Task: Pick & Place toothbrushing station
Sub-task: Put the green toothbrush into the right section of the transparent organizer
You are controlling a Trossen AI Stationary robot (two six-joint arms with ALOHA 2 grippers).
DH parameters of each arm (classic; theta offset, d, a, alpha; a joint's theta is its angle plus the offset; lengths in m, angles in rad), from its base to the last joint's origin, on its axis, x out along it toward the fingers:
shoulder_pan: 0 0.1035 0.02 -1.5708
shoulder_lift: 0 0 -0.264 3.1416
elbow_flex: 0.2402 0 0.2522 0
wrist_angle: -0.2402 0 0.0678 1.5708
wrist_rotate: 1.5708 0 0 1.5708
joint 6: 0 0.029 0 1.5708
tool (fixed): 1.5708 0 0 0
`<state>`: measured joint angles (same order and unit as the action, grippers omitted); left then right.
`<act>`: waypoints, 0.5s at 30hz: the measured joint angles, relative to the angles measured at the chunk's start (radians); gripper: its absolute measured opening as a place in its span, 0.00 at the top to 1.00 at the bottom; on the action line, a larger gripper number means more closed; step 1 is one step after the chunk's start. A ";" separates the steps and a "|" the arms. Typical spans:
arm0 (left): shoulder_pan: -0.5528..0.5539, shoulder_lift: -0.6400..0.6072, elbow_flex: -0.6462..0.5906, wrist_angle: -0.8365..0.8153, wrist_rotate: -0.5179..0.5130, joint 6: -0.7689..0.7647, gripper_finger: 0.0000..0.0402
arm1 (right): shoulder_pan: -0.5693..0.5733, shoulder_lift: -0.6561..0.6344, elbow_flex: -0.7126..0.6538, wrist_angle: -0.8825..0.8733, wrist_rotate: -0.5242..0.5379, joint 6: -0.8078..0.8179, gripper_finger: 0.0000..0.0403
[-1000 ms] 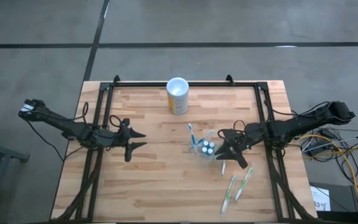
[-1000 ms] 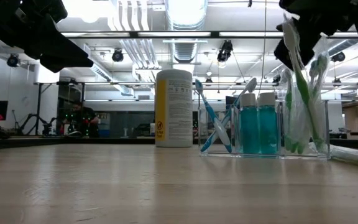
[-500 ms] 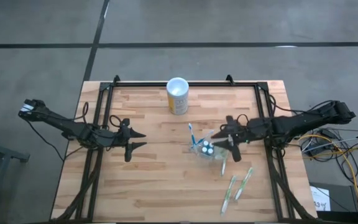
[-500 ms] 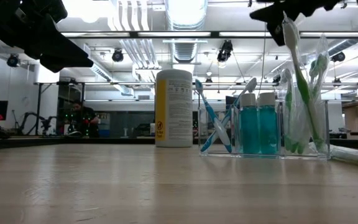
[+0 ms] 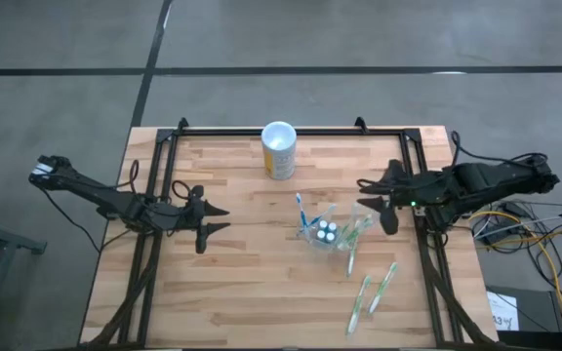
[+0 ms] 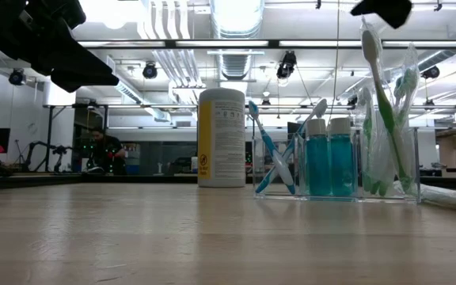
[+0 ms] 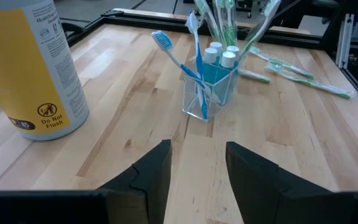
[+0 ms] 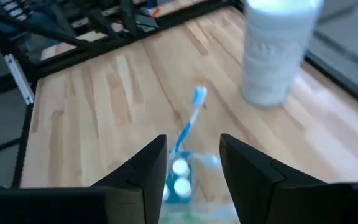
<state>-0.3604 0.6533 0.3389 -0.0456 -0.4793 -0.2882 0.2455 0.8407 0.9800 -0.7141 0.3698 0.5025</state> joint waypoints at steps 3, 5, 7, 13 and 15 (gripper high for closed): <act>0.000 0.000 0.000 0.000 0.000 0.000 0.61 | 0.036 -0.028 0.006 -0.090 0.056 0.139 0.63; 0.000 0.000 0.000 0.000 0.000 0.000 0.61 | 0.067 -0.043 0.005 -0.139 0.095 0.241 0.63; 0.000 0.000 0.000 0.000 0.000 0.000 0.61 | 0.100 -0.055 -0.002 -0.190 0.130 0.332 0.63; 0.000 0.000 0.000 0.000 0.000 0.000 0.61 | 0.183 -0.062 -0.010 -0.318 0.206 0.569 0.64; 0.000 0.000 0.000 0.000 0.000 0.000 0.61 | 0.206 -0.060 -0.008 -0.358 0.208 0.649 0.64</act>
<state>-0.3603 0.6535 0.3389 -0.0454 -0.4795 -0.2882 0.4511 0.7811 0.9718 -1.0725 0.5774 1.1513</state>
